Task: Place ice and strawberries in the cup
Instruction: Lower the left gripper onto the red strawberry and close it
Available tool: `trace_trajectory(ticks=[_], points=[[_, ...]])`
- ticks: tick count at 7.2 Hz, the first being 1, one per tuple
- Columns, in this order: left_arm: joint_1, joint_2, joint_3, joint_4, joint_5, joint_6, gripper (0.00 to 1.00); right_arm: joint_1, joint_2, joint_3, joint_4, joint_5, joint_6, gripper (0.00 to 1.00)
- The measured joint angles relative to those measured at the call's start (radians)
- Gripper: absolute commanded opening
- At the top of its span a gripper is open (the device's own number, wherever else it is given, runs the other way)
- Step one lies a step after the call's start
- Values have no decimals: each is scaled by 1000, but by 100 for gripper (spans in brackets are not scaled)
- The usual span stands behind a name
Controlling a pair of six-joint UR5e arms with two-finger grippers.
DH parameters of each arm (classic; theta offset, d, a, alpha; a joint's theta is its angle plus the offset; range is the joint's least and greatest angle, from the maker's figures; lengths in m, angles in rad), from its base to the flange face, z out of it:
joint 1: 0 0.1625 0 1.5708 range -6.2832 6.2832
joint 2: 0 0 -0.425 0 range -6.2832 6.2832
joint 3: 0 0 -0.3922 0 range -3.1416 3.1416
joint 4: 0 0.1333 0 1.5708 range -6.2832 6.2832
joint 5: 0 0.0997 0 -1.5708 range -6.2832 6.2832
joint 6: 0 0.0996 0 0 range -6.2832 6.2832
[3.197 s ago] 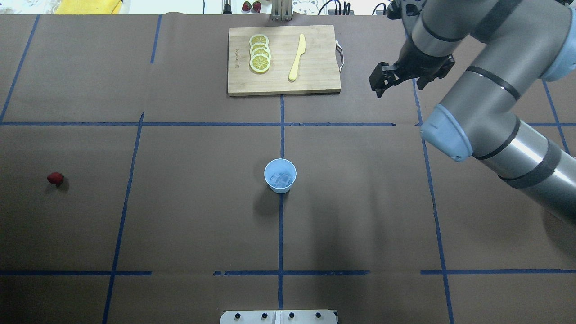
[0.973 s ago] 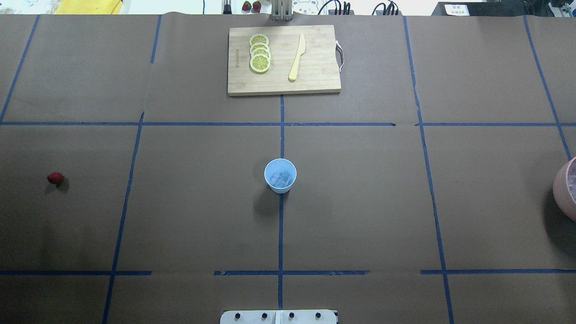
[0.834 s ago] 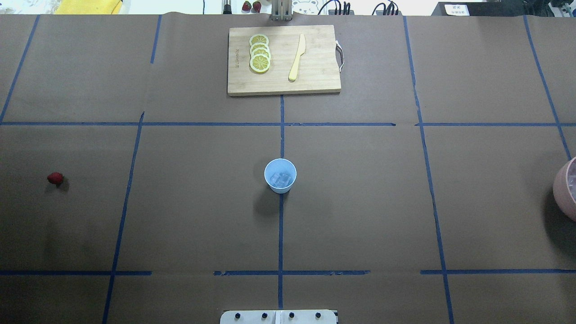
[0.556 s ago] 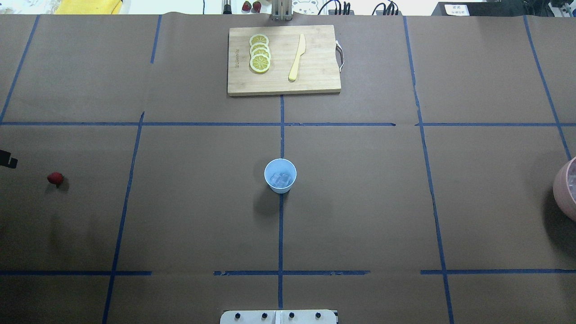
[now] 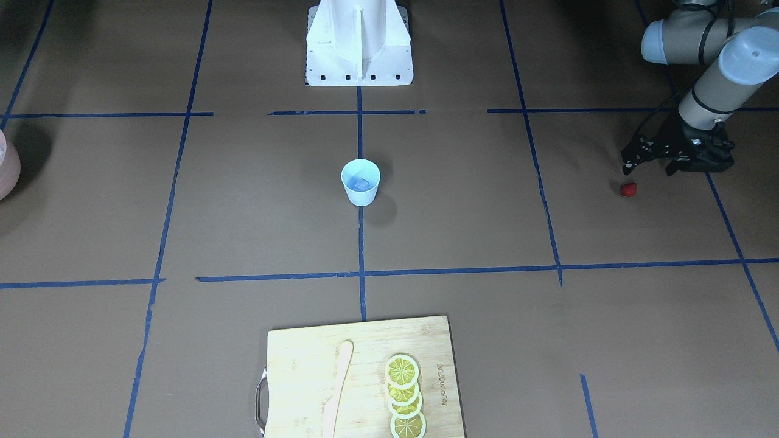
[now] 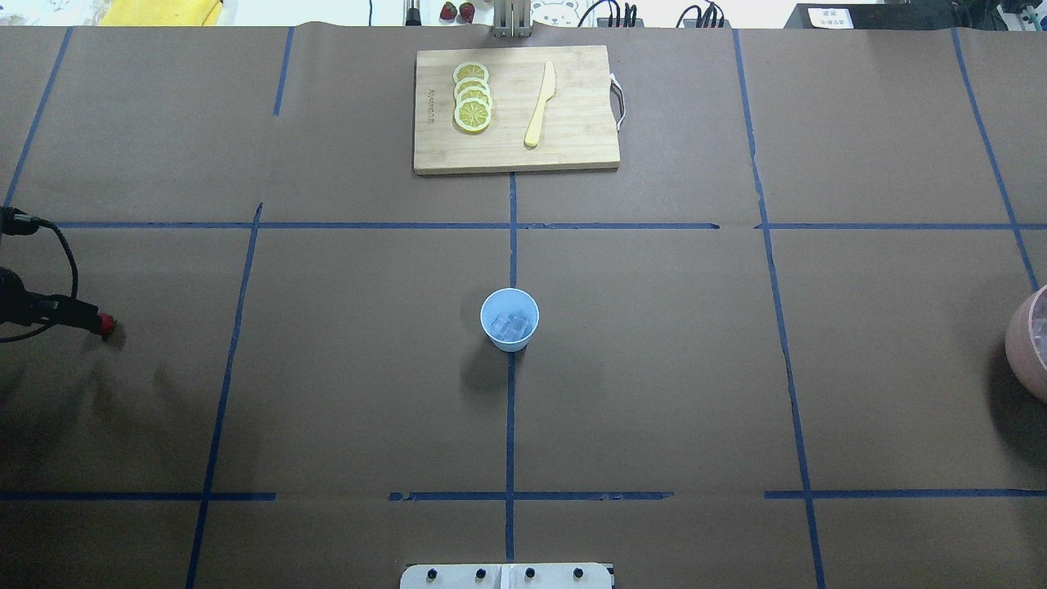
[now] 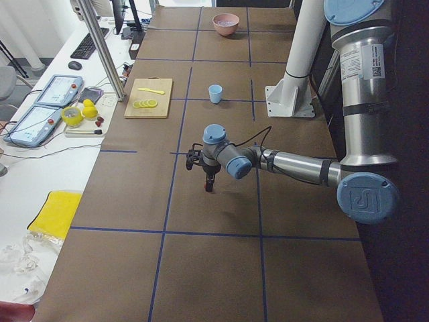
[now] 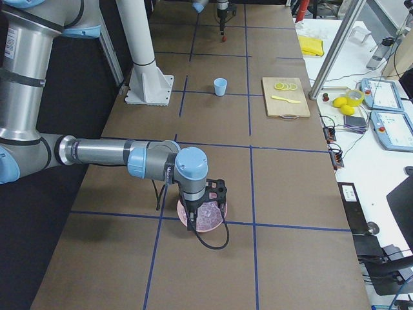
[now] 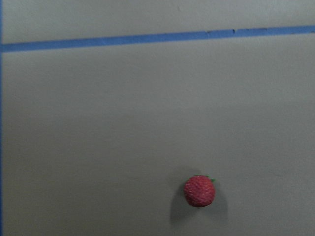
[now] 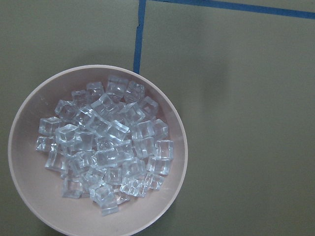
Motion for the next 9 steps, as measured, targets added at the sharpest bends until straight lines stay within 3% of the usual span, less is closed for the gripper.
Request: trace_trajectory(ticks=[7, 8, 9], points=[[34, -53, 164, -239, 3, -125, 100, 0, 1, 3, 1, 0, 2, 100], [42, -60, 168, -246, 2, -137, 94, 0, 2, 3, 1, -1, 2, 100], [45, -63, 168, -247, 1, -141, 73, 0, 2, 3, 2, -1, 1, 100]])
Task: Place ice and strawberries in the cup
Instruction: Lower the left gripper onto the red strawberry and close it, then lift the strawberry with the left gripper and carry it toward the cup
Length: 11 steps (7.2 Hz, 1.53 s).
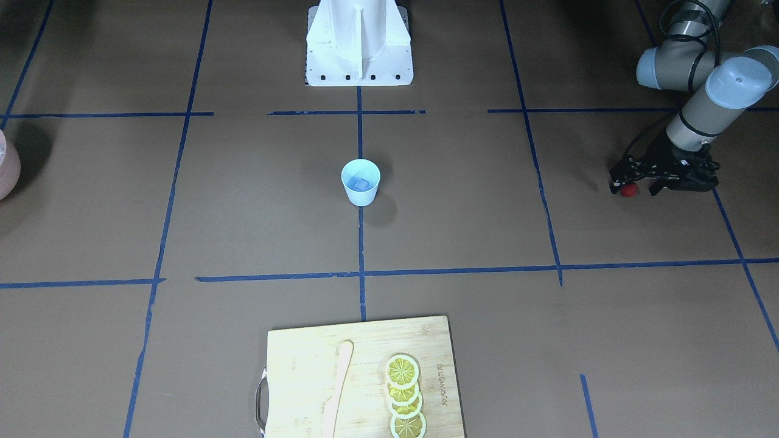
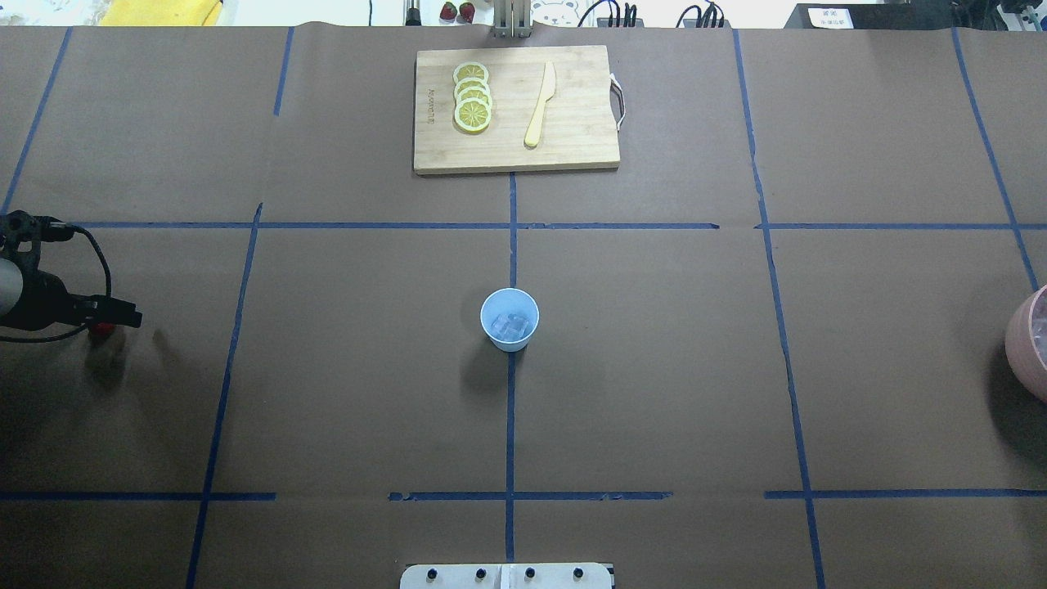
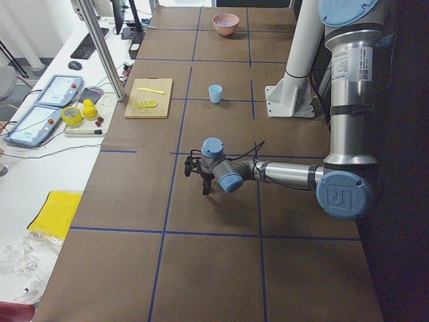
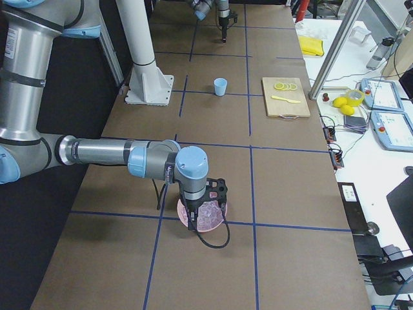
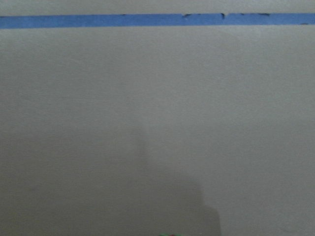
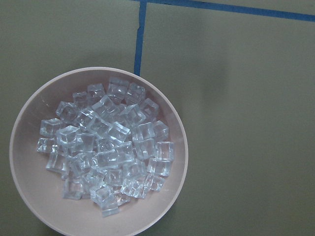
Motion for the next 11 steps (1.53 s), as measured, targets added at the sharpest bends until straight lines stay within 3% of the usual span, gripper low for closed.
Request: trace_trajectory(ticks=[1, 4, 6, 7, 9, 11], points=[[1, -1, -1, 0, -2, -1, 59, 0, 0, -1, 0, 0, -1, 100], [2, 9, -9, 3, -6, 1, 46, 0, -1, -2, 0, 0, 0, 100], [2, 18, -15, 4, -7, 2, 8, 0, 0, -2, 0, 0, 0, 100], [0, 25, -22, 4, -7, 3, 0, 0, 0, -1, 0, 0, 0, 100], [-1, 58, -65, 7, -15, 4, 0, 0, 0, 0, 0, 0, 1, 100], [-11, 68, -150, 80, -80, 4, 0, 0, 0, 0, 0, 0, 2, 100]])
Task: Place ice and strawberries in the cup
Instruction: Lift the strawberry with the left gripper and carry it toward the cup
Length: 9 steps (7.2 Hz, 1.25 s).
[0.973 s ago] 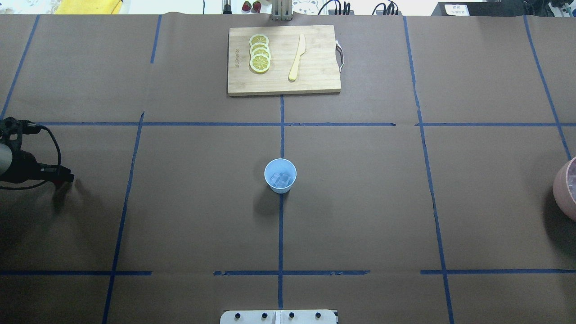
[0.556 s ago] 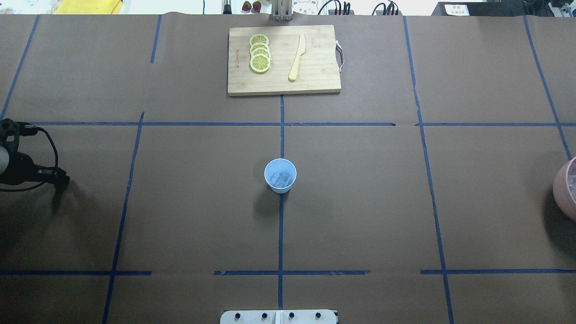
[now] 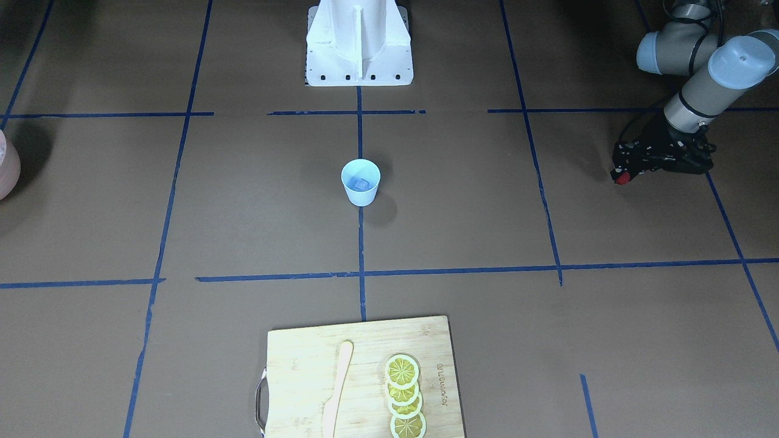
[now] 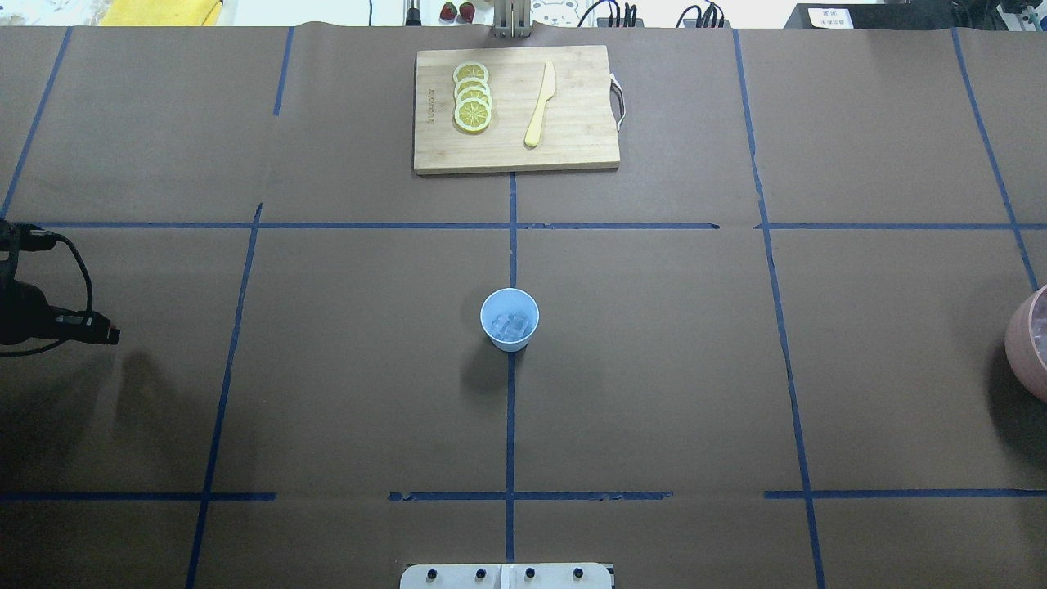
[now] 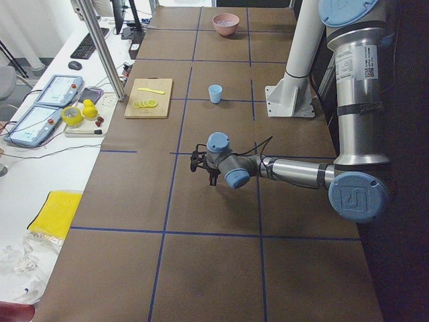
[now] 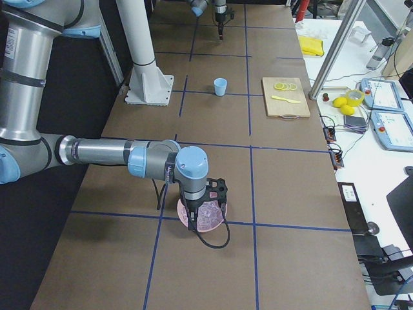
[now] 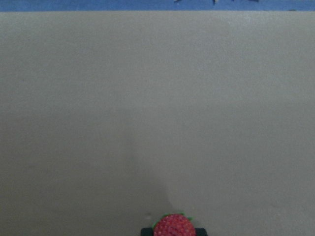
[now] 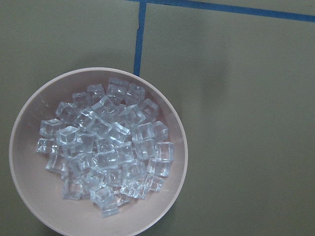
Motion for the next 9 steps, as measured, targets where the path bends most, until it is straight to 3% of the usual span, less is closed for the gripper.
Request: trace_trajectory(ticks=[2, 4, 7, 9], points=[[-5, -35, -150, 233, -23, -1, 0, 0, 1, 1, 0, 0, 0, 100], [-2, -179, -267, 544, -21, -3, 0, 0, 2, 1, 0, 0, 0, 100], [88, -512, -288, 928, 42, -124, 0, 0, 3, 1, 0, 0, 0, 100], [198, -712, -208, 990, 101, -342, 0, 0, 4, 1, 0, 0, 0, 100]])
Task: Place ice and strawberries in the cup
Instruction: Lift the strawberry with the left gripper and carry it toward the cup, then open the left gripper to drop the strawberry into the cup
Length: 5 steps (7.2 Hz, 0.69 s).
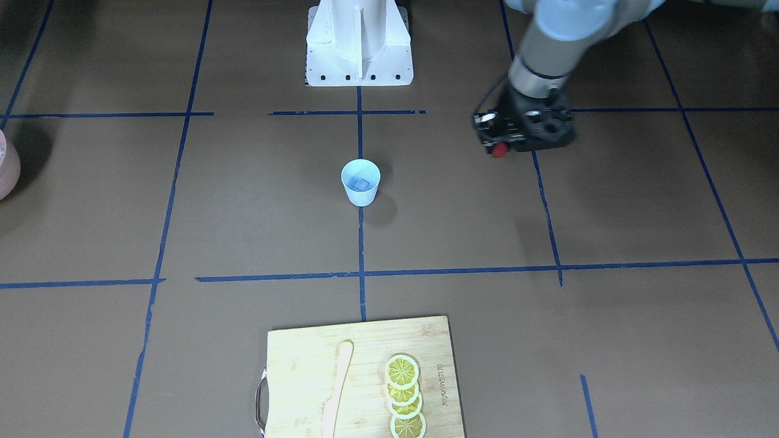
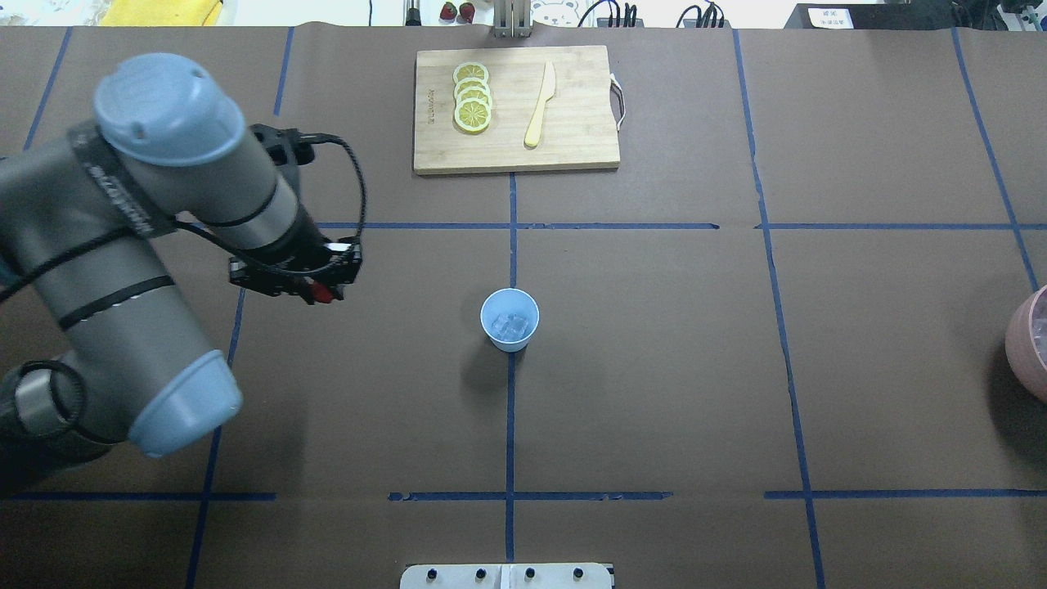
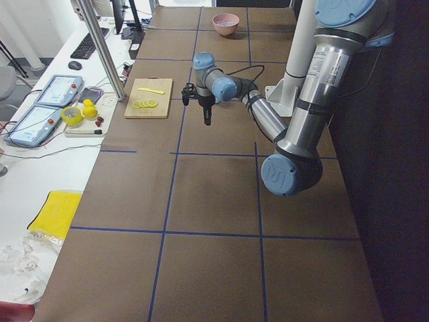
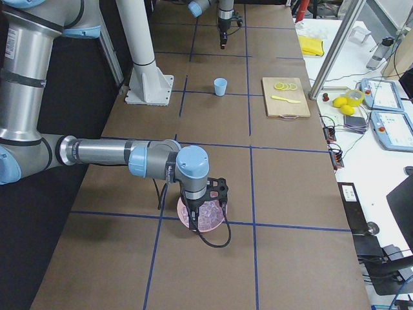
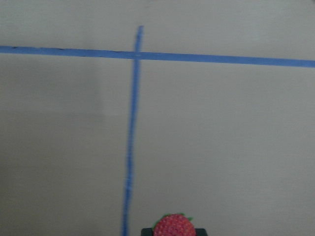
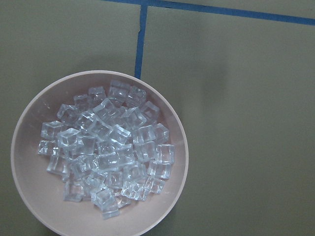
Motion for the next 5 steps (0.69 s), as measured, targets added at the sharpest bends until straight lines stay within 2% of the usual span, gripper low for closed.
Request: trace_trajectory(ticks=[2, 3, 4, 5], points=[[70, -214, 183, 4, 55, -151, 3, 0, 1, 2, 0, 1, 0, 100], [92, -285, 255, 1, 68, -187, 6, 0, 0, 2, 0, 1, -1, 100], [121, -331, 304, -6, 90, -226, 18, 0, 0, 3, 0, 1, -2, 100], [146, -362, 341, -15, 114, -259, 48, 0, -1, 3, 0, 1, -2, 100]])
